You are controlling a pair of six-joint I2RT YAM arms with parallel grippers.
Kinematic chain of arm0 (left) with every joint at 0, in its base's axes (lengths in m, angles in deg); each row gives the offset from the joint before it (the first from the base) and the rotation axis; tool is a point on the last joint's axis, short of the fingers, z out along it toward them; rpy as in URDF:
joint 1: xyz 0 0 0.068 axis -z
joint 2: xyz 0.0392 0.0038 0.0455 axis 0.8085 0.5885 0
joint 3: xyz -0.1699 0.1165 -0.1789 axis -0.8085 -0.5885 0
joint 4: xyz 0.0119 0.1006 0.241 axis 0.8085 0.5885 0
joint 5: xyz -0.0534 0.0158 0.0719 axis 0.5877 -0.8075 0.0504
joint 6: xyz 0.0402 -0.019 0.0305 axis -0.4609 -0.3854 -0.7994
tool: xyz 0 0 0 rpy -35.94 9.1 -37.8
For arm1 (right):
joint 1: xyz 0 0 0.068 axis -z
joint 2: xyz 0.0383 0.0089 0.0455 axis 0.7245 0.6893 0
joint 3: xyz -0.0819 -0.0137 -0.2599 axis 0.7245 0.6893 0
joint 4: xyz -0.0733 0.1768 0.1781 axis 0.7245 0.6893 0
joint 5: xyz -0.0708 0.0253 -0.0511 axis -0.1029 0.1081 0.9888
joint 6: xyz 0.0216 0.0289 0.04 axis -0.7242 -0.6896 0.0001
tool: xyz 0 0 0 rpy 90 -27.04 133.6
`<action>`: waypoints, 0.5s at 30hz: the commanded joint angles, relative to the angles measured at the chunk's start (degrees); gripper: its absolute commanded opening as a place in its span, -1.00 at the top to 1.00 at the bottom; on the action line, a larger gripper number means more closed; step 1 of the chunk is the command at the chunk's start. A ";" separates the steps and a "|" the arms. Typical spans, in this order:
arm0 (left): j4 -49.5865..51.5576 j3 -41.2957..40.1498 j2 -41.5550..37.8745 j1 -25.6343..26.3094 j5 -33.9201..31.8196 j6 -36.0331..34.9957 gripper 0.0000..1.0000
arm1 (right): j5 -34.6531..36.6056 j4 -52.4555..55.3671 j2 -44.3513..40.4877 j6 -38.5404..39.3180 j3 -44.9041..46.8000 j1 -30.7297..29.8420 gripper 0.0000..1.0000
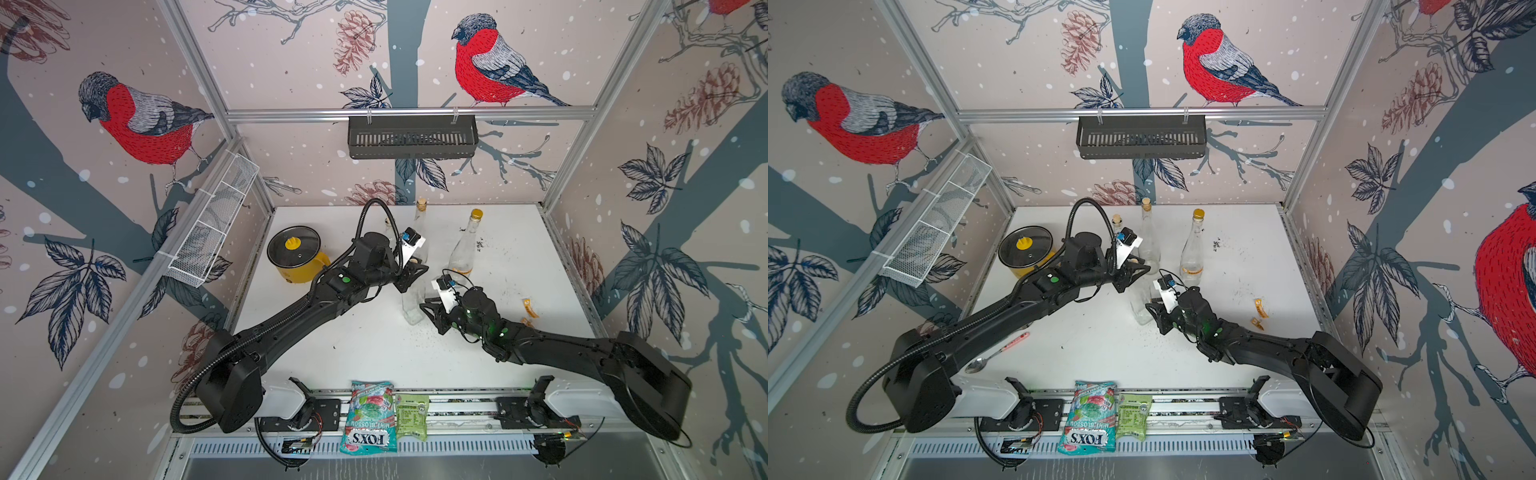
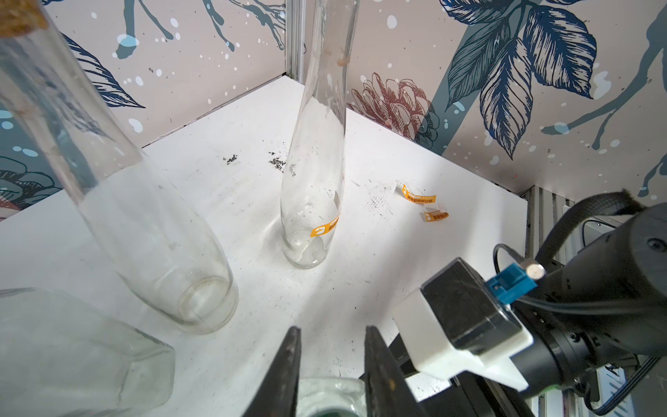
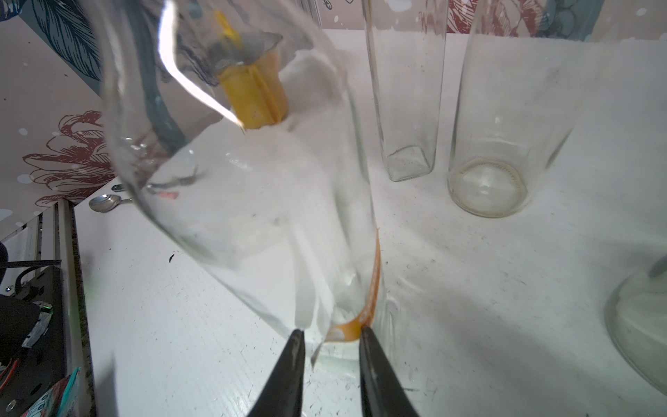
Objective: Remove the label from the bottle
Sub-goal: Tear open the label from the bottle.
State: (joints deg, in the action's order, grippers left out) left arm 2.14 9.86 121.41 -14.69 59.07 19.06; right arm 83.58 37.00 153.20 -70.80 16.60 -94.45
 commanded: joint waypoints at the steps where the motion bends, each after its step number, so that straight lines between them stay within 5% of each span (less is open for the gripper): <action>1: 5.37 -0.24 0.19 0.02 1.10 0.05 1.00 | 0.66 -1.29 -0.04 -0.12 -0.78 -0.20 0.50; 15: 4.75 -0.15 0.27 0.02 1.92 -0.30 1.00 | 2.77 0.47 -1.29 0.43 -0.62 -0.40 0.70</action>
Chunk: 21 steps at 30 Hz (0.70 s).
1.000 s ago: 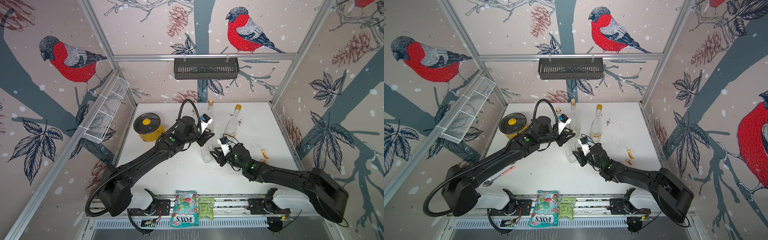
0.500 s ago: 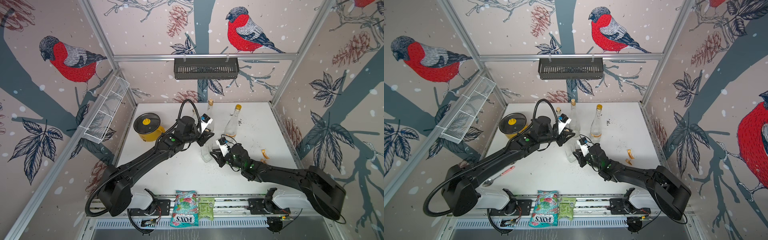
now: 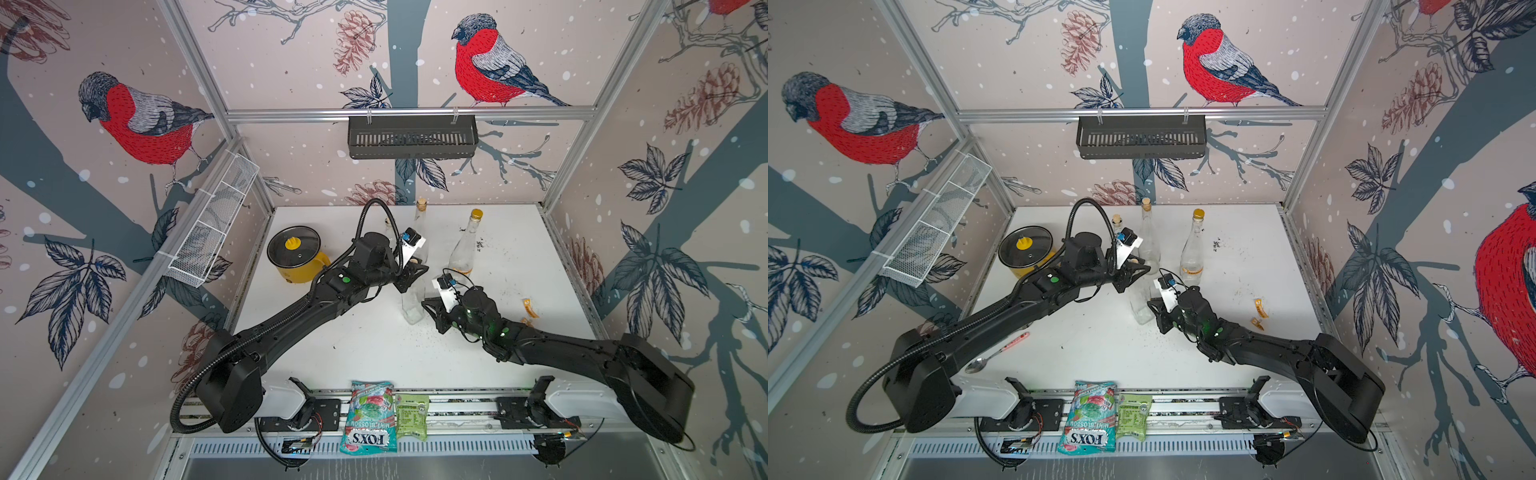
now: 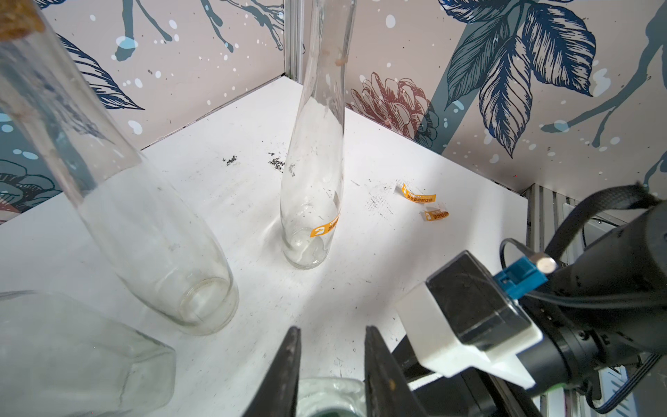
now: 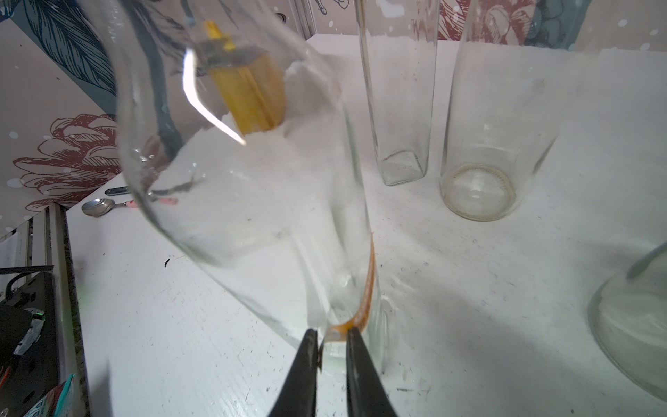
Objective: Remove the label from the bottle
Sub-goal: Tear open the label from the bottle.
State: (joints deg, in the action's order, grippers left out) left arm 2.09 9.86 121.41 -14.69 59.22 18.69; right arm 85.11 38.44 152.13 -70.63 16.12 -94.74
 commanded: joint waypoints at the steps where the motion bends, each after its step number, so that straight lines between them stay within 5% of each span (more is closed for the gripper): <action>1: 4.67 -0.18 0.27 0.02 1.86 -0.02 1.00 | 1.34 -0.98 -0.23 0.18 -0.13 -0.10 0.72; 21: 4.79 -0.64 1.00 0.27 10.39 -4.59 1.00 | -0.32 2.65 -5.92 2.45 2.92 3.90 0.93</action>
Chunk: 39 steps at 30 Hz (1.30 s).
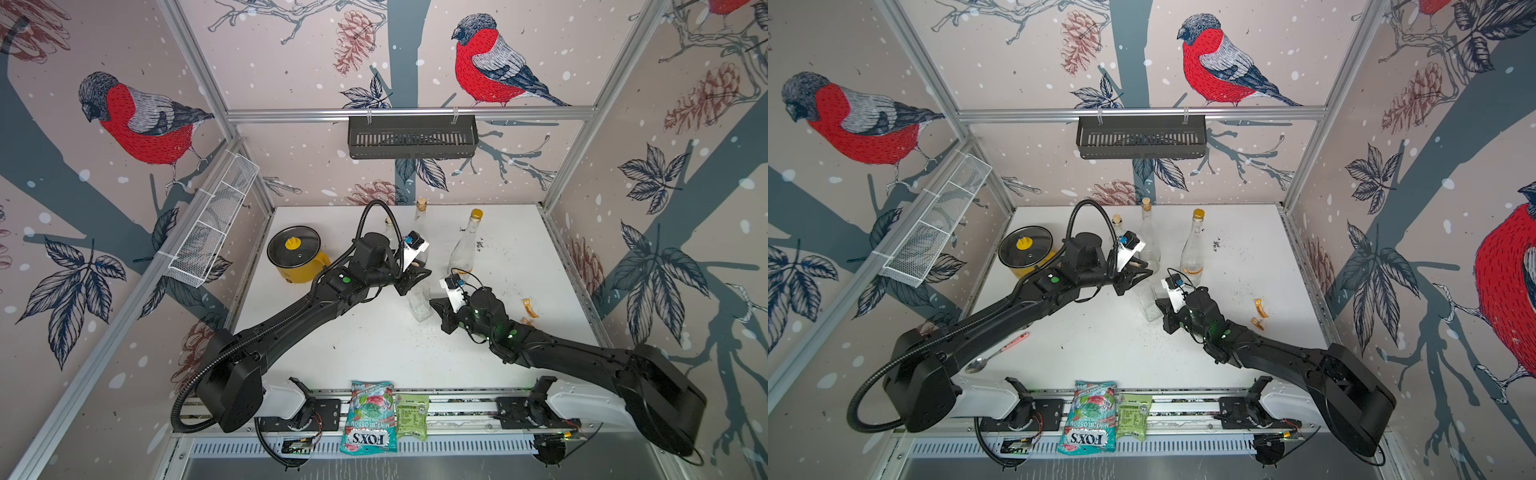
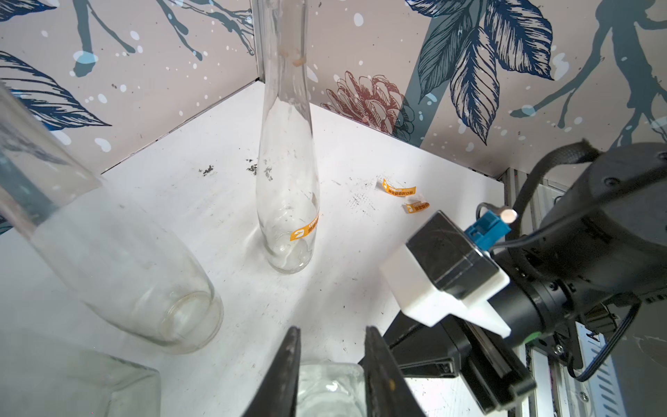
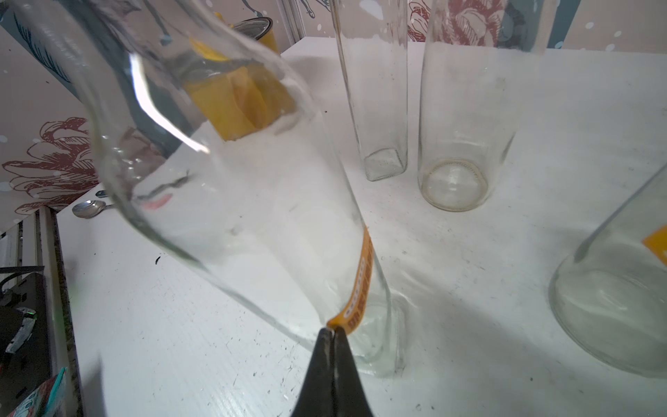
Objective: Remove the label from the bottle
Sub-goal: Tear open the label from the bottle.
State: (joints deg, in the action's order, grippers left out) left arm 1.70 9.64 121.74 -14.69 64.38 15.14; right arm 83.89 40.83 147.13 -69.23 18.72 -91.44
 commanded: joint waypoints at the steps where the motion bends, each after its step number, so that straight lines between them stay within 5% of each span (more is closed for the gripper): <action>1: 5.26 -0.25 0.98 0.44 5.51 -1.34 1.00 | 0.53 0.46 -1.49 1.20 0.67 0.87 0.94; 27: 12.73 5.04 -0.05 2.90 3.29 -5.00 1.00 | -11.54 -2.73 -2.93 4.55 3.52 0.09 0.96; 36: 11.40 3.94 -0.88 4.14 1.61 -5.31 1.00 | -9.62 -9.99 -0.69 2.05 5.32 -3.84 0.96; 39: 10.66 3.16 -1.52 4.15 1.08 -4.79 0.85 | -9.16 -12.49 -0.29 1.27 6.39 -4.71 0.96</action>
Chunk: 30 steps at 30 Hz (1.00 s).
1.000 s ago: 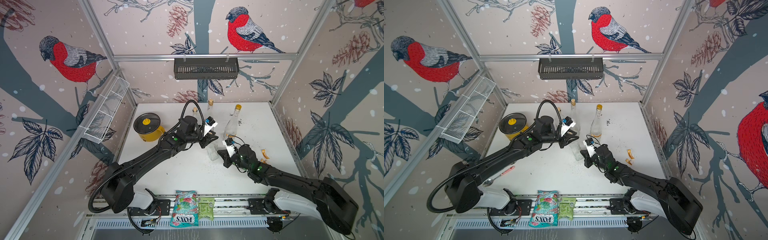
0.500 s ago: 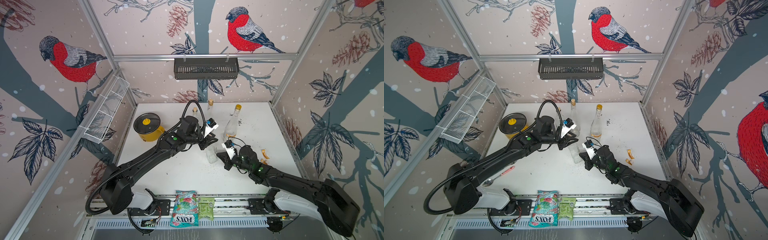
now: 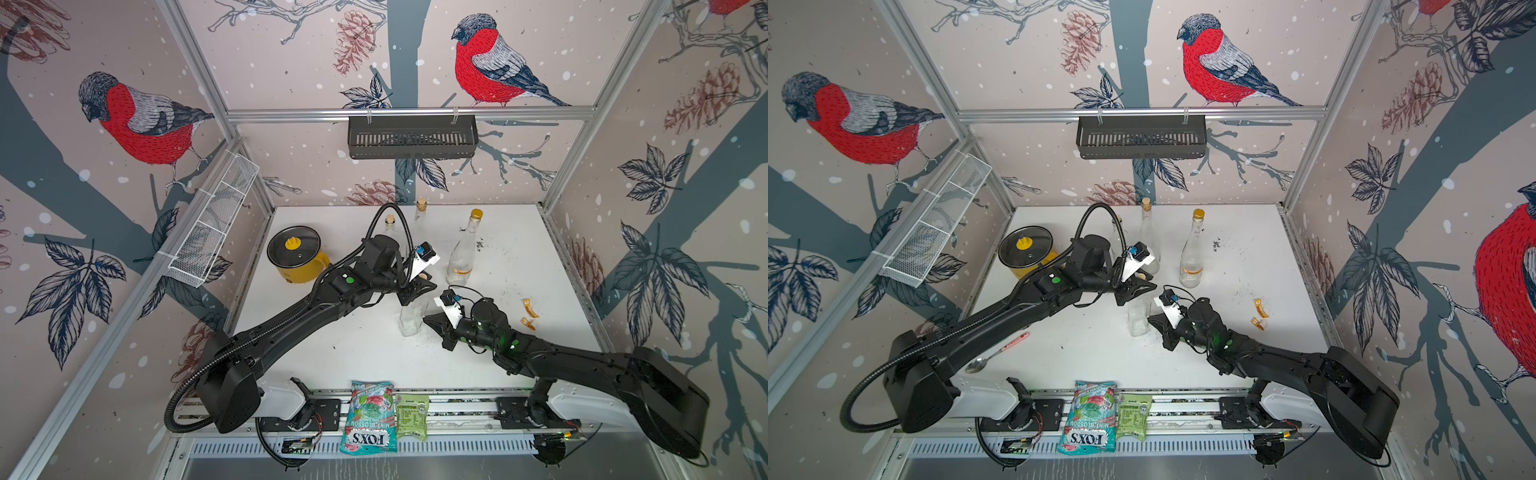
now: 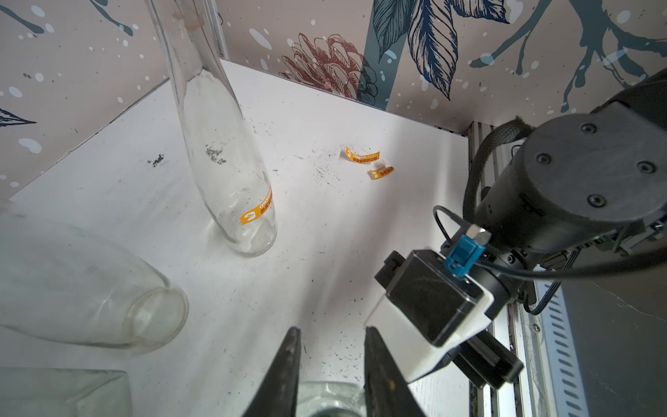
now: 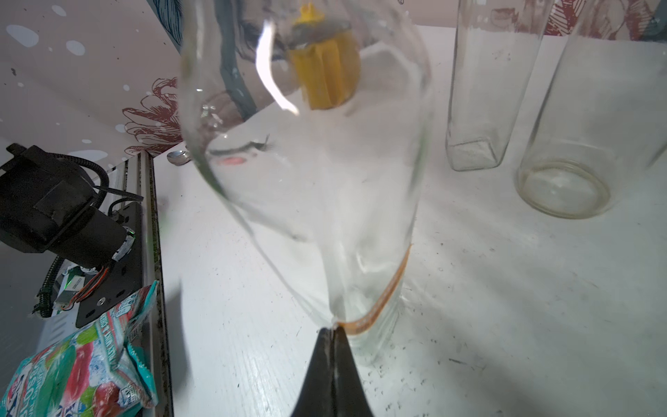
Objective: Remove the label from the bottle
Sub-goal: Tear open the label from the bottle.
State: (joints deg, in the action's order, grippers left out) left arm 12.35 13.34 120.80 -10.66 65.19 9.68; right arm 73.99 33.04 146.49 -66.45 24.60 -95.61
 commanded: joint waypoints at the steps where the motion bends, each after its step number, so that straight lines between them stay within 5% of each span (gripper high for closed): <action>1: -0.01 -0.73 -0.74 0.21 0.13 0.76 0.74 | 0.87 -5.06 0.63 -1.59 0.54 -0.79 0.96; 10: -1.81 -3.40 -3.78 0.20 -1.99 3.09 0.05 | 3.58 -7.32 2.25 -1.79 0.27 -3.21 0.96; 30: -10.66 -15.60 -17.86 0.00 -9.44 11.18 -0.34 | 7.38 -10.53 4.54 -2.07 0.54 -8.91 0.96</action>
State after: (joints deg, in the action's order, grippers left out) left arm 5.22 -1.51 103.95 -10.60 56.73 19.23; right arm 80.61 25.50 150.75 -67.90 25.12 -103.98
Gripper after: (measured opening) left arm 0.670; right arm 0.049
